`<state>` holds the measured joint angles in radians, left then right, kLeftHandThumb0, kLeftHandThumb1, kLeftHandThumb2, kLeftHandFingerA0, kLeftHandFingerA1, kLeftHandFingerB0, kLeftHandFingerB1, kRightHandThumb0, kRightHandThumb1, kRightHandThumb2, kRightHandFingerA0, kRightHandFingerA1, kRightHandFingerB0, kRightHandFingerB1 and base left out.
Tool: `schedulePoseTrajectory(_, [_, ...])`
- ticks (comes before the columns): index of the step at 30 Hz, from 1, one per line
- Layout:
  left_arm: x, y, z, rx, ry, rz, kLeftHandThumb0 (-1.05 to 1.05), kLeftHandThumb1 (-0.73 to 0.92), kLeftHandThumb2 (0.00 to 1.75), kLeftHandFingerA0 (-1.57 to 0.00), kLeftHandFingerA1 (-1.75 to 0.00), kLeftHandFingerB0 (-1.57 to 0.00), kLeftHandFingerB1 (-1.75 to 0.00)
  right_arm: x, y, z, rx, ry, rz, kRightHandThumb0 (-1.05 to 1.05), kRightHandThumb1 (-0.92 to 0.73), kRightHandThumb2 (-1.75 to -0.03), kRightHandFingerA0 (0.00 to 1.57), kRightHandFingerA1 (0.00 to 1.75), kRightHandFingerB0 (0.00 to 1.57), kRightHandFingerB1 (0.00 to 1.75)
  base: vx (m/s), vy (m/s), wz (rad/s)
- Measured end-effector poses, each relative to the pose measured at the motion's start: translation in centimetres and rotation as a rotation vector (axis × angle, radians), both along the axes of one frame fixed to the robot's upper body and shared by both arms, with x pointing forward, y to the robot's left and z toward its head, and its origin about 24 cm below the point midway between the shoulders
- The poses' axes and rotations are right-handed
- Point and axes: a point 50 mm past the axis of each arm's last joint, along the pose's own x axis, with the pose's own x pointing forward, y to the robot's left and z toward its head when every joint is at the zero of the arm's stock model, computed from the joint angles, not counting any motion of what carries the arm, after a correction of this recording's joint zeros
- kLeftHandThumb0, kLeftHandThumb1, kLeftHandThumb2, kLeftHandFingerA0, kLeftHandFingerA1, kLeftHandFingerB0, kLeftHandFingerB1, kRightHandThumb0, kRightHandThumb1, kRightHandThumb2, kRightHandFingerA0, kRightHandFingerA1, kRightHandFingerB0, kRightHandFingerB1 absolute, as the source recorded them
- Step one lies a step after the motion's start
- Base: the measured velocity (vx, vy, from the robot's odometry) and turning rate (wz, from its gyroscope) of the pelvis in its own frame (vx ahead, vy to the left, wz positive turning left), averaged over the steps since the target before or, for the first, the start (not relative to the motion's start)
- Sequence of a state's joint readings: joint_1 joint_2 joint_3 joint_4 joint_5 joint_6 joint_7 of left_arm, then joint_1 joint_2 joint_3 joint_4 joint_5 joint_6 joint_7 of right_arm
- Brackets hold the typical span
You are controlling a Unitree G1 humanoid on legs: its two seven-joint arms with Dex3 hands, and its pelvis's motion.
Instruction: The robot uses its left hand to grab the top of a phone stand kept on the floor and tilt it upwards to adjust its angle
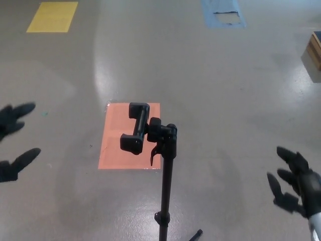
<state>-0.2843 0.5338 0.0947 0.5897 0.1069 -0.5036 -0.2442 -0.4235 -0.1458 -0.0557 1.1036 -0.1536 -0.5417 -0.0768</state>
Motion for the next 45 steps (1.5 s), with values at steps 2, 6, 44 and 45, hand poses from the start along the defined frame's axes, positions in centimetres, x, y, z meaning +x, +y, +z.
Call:
schedulePoseTrajectory(2, [0.0,-0.5,1.2,0.036,-0.042,-0.043,-0.37,0.4,1.0,0.0,-0.46,0.0,-0.47,0.5,0.5,0.9,-0.006,-0.064,0.015,-0.68,-0.84,-0.65,0.24,0.34,0.25,0.34,0.0,0.0,0.0])
schedulePoseTrajectory(6, [-0.2,-1.6,2.1,0.076,-0.08,-0.108,-0.83,0.63,0.97,-0.06,-0.39,-0.02,-0.32,0.8,1.3,1.9,-0.03,-0.146,0.04,-0.72,-0.83,-0.65,0.29,0.39,0.24,0.33,0.0,0.0,0.0])
schedulePoseTrajectory(44, [1.6,-8.4,7.4,0.687,-0.295,-0.444,-0.83,0.75,0.63,-0.16,-0.26,0.0,-0.2,0.6,2.3,1.9,-0.063,-0.203,0.051,-0.7,-0.85,-0.66,0.3,0.38,0.23,0.32,0.0,0.0,0.0])
schedulePoseTrajectory(45, [1.7,-8.5,7.4,0.691,-0.299,-0.444,-0.83,0.6,0.97,-0.14,-0.33,0.0,-0.19,0.6,2.3,1.9,-0.063,-0.203,0.05,-0.71,-0.85,-0.66,0.3,0.37,0.22,0.32,0.0,0.0,0.0])
